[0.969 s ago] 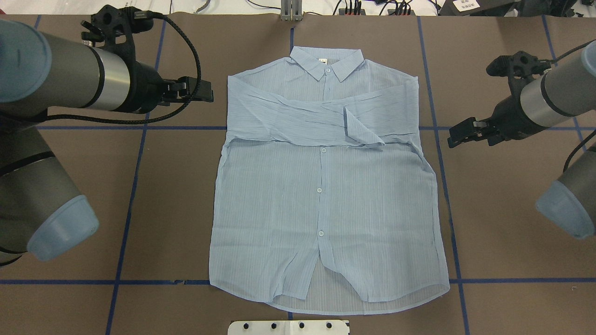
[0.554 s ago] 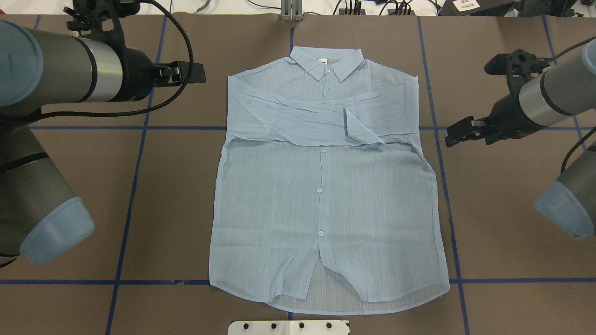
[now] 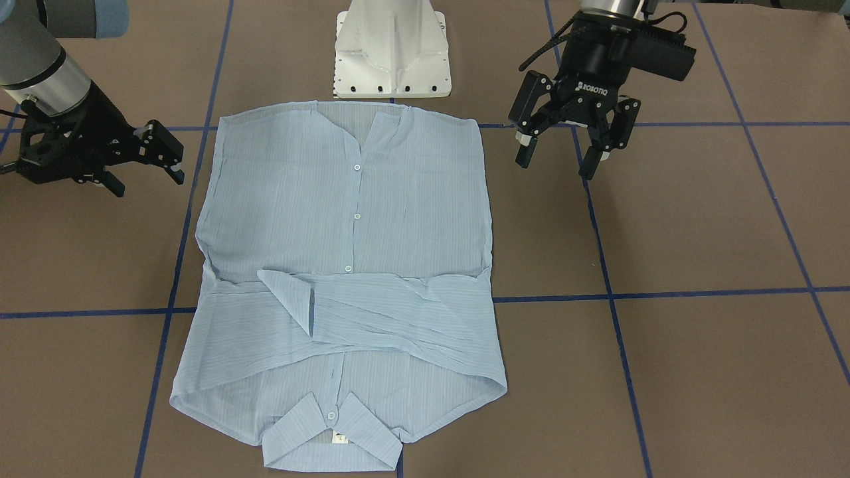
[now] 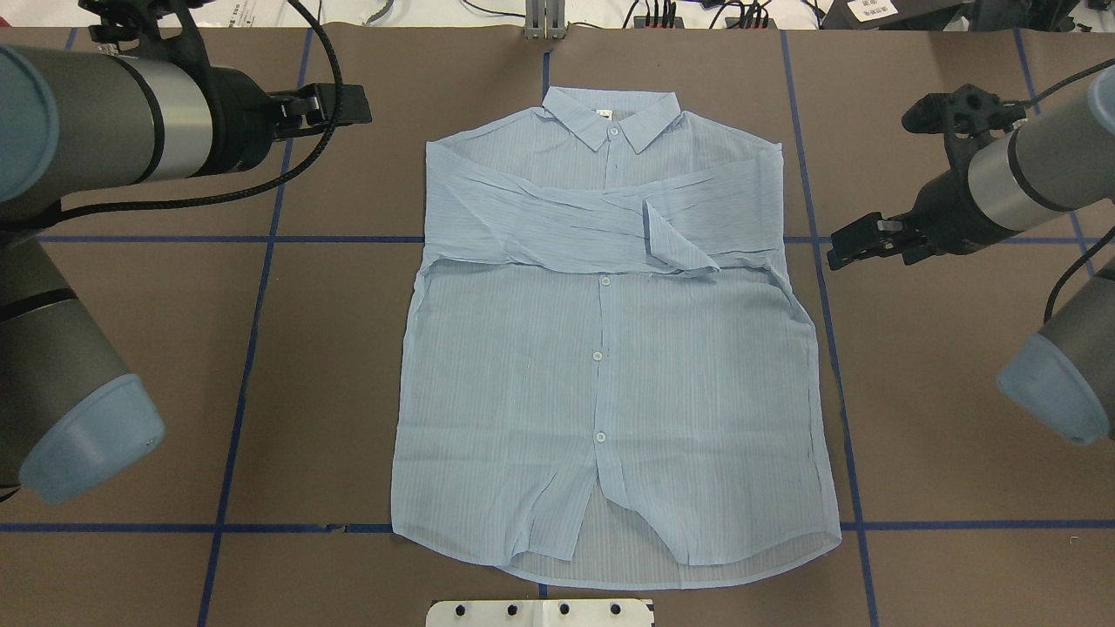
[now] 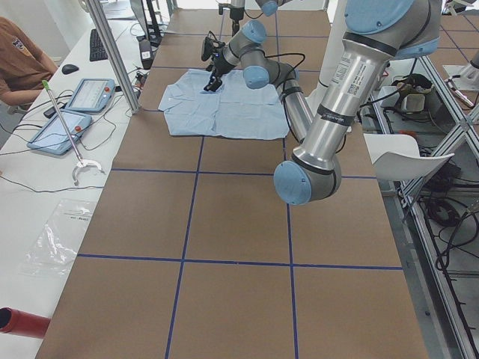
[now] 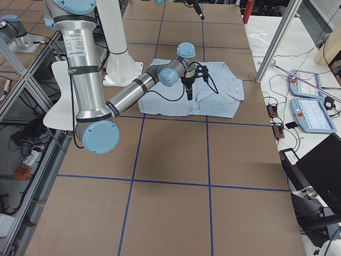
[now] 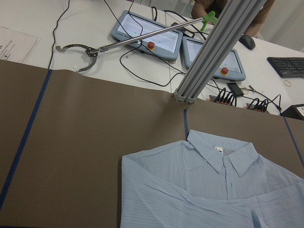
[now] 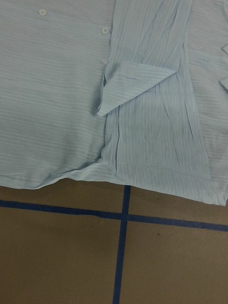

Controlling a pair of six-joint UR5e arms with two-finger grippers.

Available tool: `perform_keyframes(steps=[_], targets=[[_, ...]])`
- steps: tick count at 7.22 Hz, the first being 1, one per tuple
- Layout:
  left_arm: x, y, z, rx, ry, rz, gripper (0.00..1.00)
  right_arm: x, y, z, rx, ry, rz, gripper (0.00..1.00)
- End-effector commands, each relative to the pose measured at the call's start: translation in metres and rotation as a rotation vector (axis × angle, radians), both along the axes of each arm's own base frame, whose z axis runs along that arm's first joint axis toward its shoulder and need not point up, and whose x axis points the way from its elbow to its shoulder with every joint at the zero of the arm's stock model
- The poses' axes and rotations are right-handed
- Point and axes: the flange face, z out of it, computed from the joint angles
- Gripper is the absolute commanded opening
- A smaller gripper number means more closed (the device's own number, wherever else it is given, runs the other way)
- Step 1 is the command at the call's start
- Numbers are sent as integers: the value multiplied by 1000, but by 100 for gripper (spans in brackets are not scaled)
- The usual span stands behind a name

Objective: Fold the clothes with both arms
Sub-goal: 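Lower both grippers to the shirt's side edges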

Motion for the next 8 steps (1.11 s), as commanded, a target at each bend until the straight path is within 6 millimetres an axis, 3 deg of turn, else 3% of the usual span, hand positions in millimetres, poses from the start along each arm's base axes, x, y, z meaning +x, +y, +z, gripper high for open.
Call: perform_keyframes(steps=[1,3,5,6,7,8], targets=[[-7,5,-6,9,14,2,100,1,-1,3,3,13,12,100],[5,7,-4,4,7,29,100,2,1,7,-30,14,33,100],[47,-8,26,-88,-17,168,100,-1,3,14,-47,23,34,100],[80,-4,40,-112,-33,226,100,-19,17,23,-87,43,39,100],[100,3,49,-129,-48,255,100,-50,37,23,-103,71,61,100],[118,18,51,-133,-51,293,100,-64,52,37,-100,97,65,100]])
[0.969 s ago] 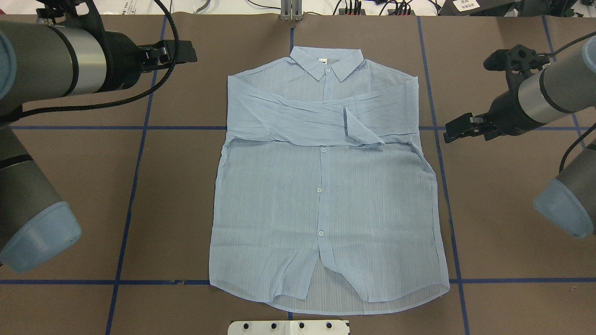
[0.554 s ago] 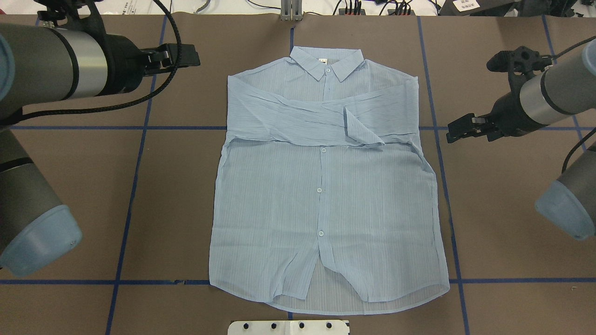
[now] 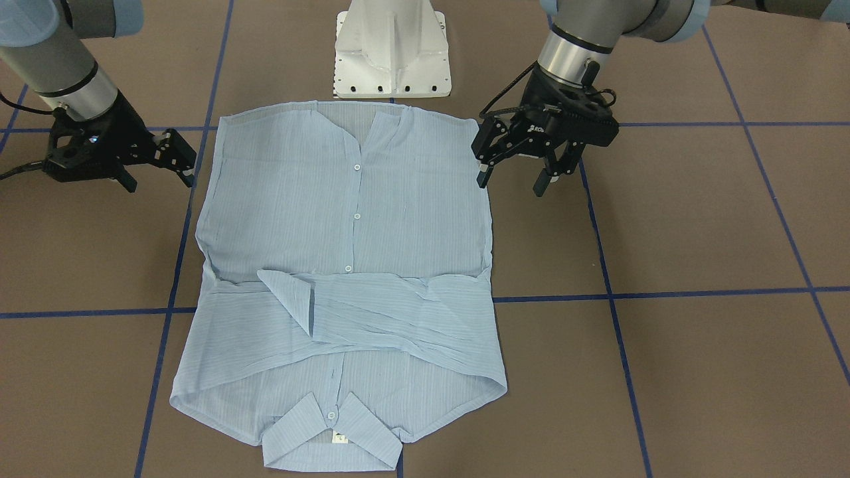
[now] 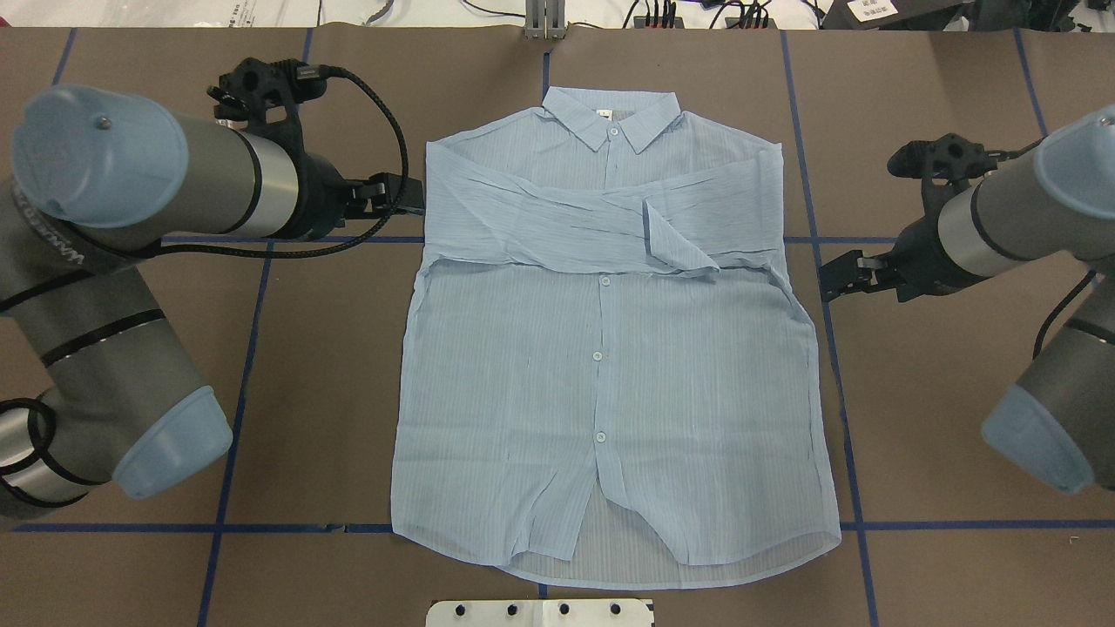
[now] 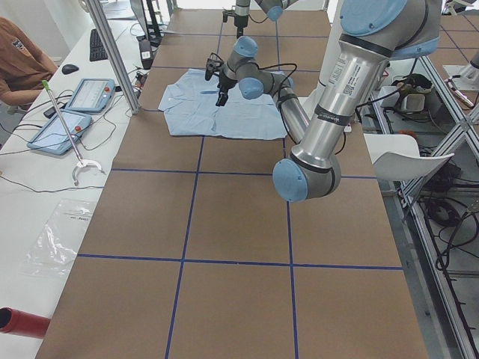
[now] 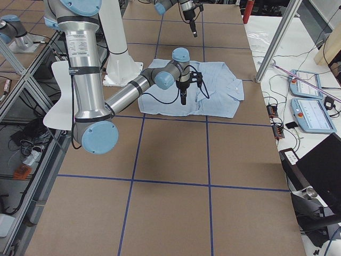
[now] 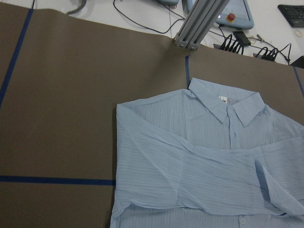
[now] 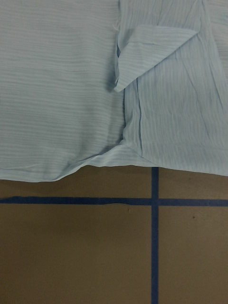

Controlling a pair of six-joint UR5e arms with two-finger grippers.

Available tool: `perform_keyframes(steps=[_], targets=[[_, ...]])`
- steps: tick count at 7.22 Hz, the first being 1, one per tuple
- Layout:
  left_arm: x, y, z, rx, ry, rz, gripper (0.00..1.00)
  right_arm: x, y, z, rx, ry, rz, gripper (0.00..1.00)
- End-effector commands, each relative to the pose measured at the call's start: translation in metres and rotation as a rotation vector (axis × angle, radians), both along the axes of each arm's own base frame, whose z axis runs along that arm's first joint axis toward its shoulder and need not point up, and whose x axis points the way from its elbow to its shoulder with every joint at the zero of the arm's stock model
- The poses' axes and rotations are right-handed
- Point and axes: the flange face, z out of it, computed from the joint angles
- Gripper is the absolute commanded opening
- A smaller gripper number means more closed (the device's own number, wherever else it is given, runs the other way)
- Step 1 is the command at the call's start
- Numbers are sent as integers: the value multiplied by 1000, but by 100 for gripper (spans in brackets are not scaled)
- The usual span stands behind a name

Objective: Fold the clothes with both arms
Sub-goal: 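Lower both grippers to the shirt's side edges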

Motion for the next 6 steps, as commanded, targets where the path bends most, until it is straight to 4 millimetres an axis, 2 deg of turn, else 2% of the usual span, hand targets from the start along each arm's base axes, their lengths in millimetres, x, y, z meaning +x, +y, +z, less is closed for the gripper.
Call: perform_keyframes(steps=[1,2,3,4,5,6], targets=[[29,20,10,-17,-12,62,100,-12,37,41,7,14,-3,100],[39,28,16,-65,-5,59,100,-15,46,50,2,6,-11,100],[51,26,26,-91,-23,68,100,-30,62,54,-46,6,-14,100],[55,32,30,-122,-14,130,100,-45,80,56,-74,9,-36,100],[57,35,29,-125,-2,157,100,-71,108,59,-114,22,-31,100],[59,42,23,-113,29,183,100,-97,145,64,-113,10,-9,100]])
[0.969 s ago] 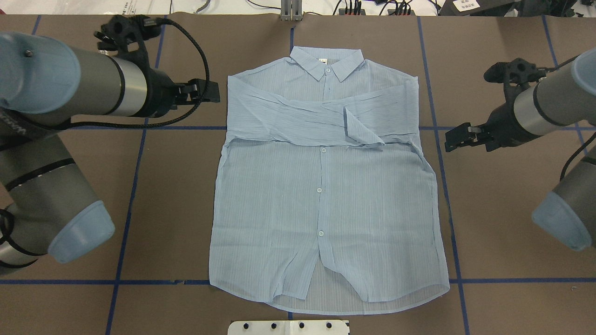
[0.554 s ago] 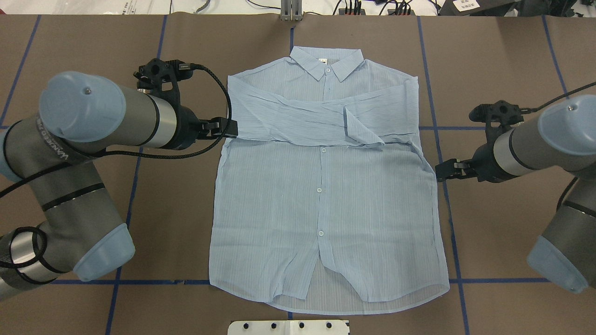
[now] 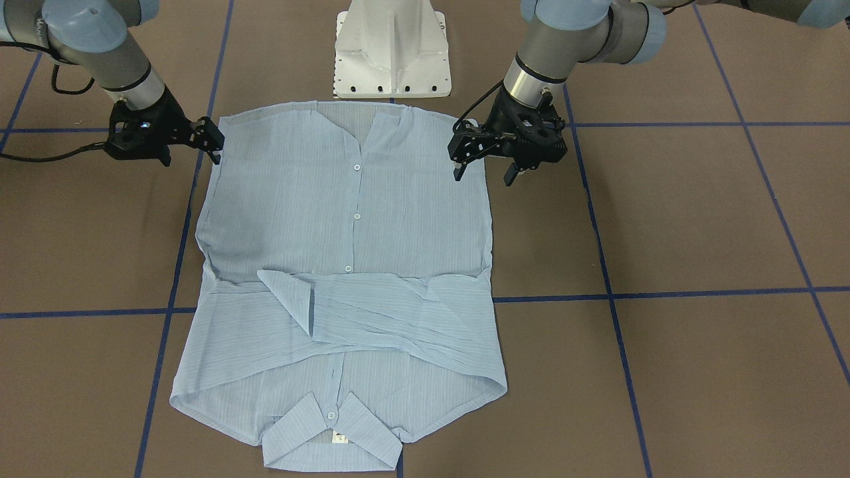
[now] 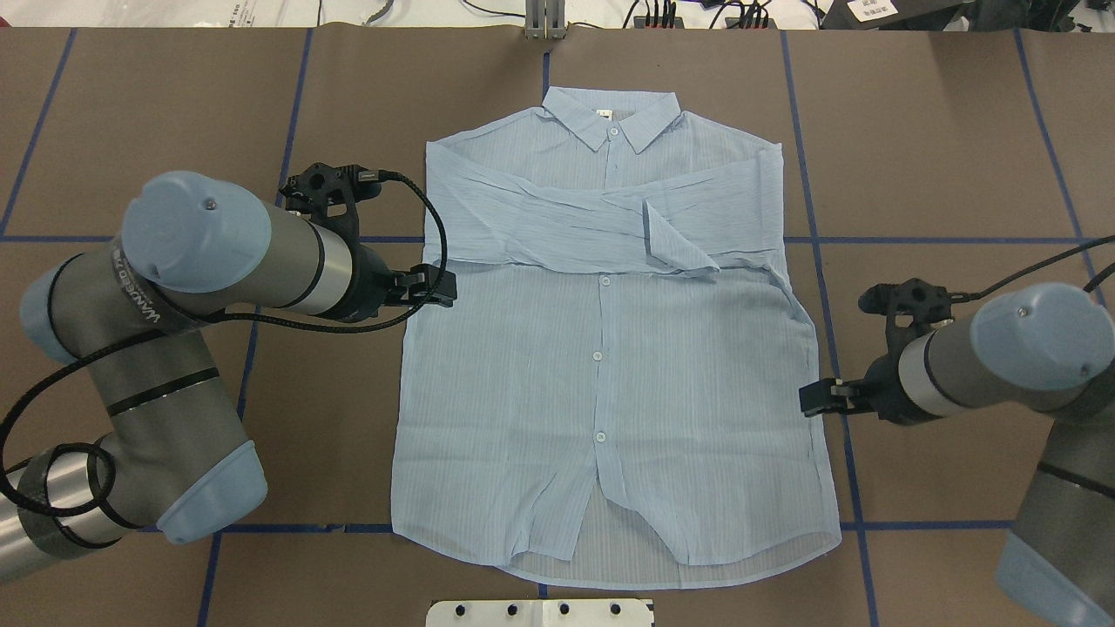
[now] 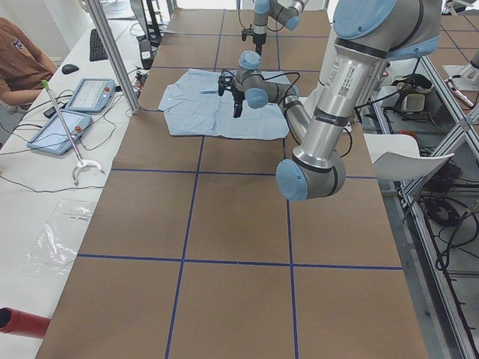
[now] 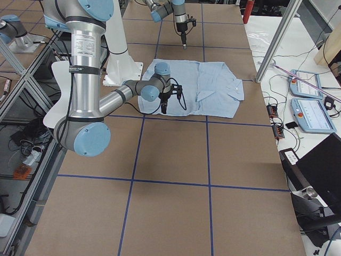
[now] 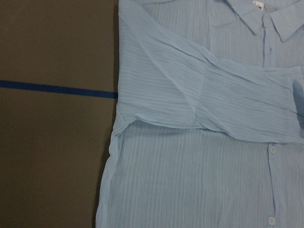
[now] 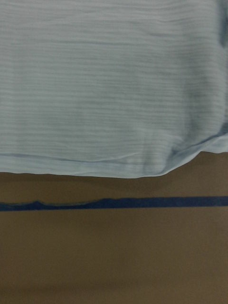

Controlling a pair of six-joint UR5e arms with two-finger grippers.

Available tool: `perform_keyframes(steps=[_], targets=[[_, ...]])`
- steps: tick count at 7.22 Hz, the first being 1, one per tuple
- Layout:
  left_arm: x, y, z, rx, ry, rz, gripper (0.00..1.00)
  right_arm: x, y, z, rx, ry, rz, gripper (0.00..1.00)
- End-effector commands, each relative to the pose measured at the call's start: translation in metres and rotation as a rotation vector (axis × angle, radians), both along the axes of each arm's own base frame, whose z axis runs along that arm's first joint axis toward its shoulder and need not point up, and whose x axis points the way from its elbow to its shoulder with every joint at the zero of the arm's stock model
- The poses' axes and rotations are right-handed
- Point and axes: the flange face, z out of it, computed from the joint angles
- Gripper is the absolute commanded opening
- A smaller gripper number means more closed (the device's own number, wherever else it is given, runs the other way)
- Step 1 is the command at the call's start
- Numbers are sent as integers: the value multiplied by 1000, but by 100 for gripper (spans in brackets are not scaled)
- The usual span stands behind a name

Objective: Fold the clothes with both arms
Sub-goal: 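Move both grippers along the side edges toward the hem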

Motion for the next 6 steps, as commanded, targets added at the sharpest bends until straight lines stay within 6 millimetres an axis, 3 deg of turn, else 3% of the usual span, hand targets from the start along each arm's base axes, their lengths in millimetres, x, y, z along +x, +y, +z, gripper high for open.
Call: perform_keyframes(steps=[1,3,5,6], targets=[[8,16,-5,-17,58,103,100,-41,61,6,-21,-14,22,100],[7,20,-16,-14,82,128,100,-30,72,25,-36,25,5,100],[6,19,-16,-15,81,127,100,-29,80,29,-43,23,-10,98],[6,19,-16,-15,81,127,100,-33,86,30,-50,26,-19,93]])
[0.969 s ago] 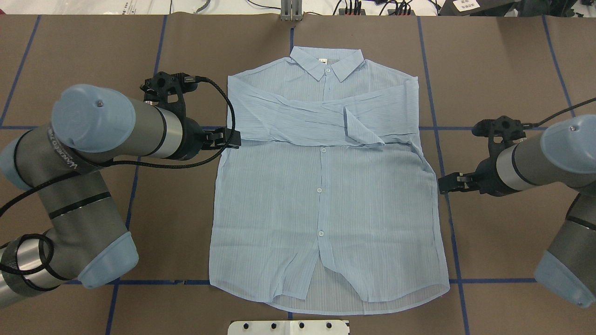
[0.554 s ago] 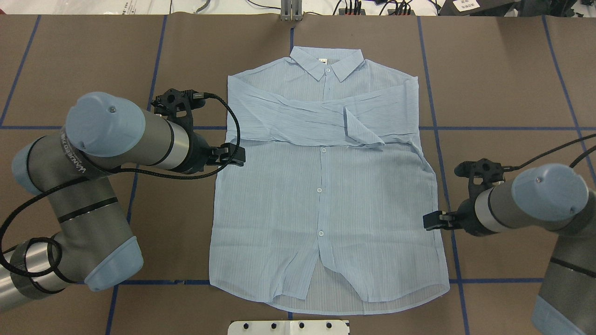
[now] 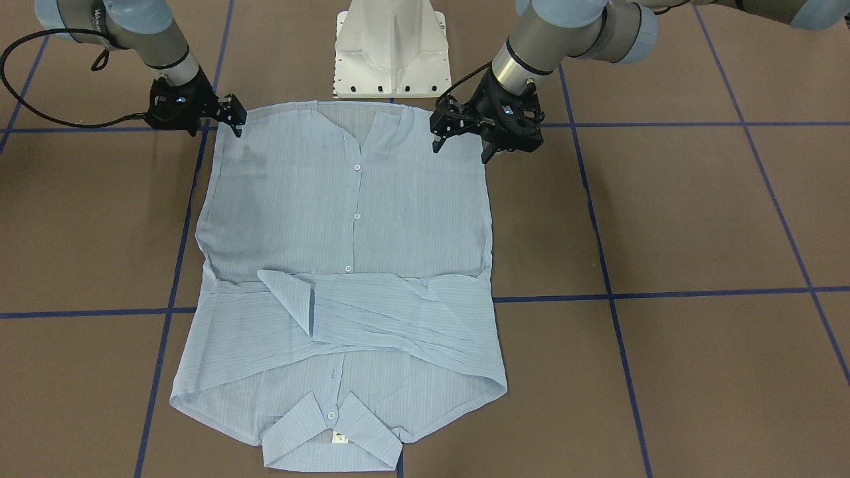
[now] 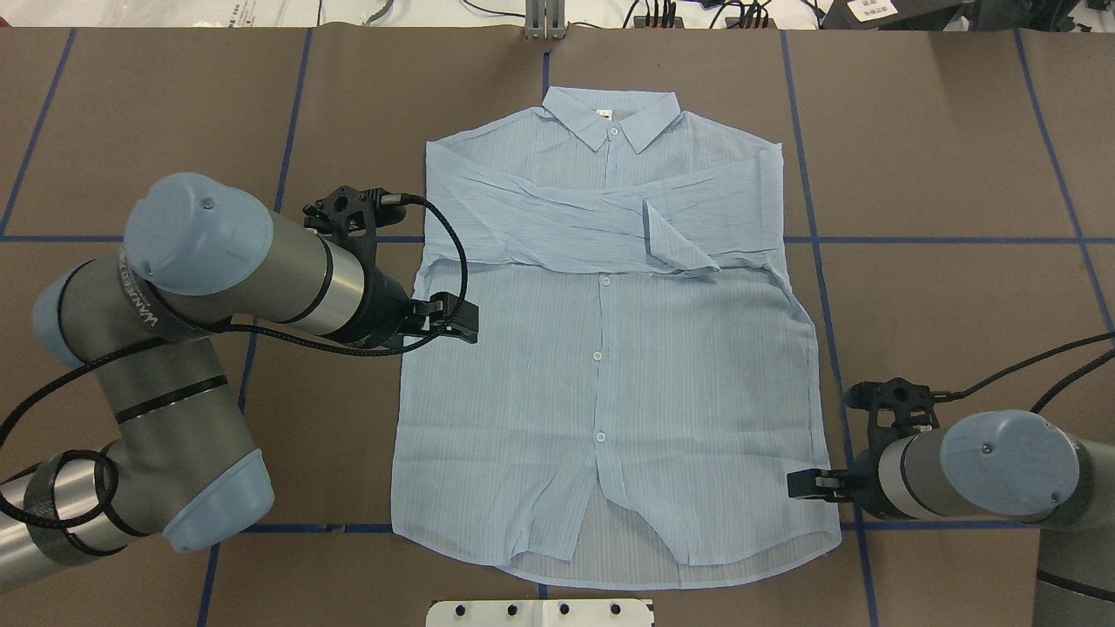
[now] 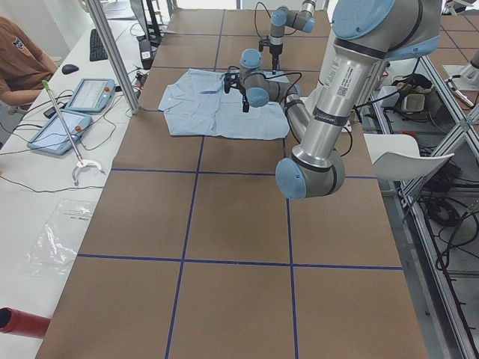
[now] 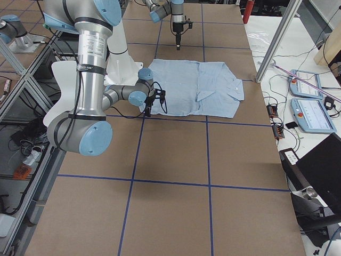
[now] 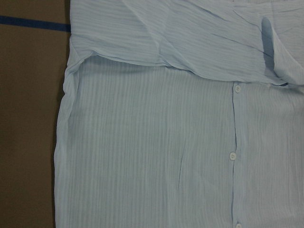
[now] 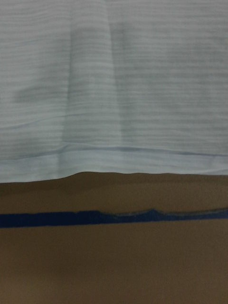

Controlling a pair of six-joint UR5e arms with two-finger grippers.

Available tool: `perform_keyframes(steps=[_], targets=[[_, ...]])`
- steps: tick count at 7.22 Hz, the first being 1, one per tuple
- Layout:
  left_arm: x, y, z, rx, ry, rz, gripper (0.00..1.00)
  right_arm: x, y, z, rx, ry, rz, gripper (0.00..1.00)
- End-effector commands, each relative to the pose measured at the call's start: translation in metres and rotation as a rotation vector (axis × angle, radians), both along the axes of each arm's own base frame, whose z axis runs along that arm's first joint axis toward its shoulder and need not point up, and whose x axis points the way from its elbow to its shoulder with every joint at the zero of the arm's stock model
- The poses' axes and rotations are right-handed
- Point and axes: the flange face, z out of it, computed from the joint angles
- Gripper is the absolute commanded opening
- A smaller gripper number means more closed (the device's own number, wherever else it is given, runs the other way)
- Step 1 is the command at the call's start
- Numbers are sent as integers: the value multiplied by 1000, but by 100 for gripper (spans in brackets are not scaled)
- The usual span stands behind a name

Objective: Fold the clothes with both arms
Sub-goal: 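Move both grippers along the side edges toward the hem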

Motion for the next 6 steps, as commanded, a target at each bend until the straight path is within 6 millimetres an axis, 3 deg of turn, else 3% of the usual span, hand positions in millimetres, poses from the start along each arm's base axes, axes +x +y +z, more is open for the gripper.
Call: perform_keyframes(steps=[1,3,6], targets=[[-1,0,-1,2,2,-1,100,-4,10,1,-10,1,-18,87],[-1,1,-3,4,6,0,100,-5,11,1,-16,0,-18,49],[-2,1,-4,4,6,-1,100,-9,16,-1,-26,-6,-37,30]])
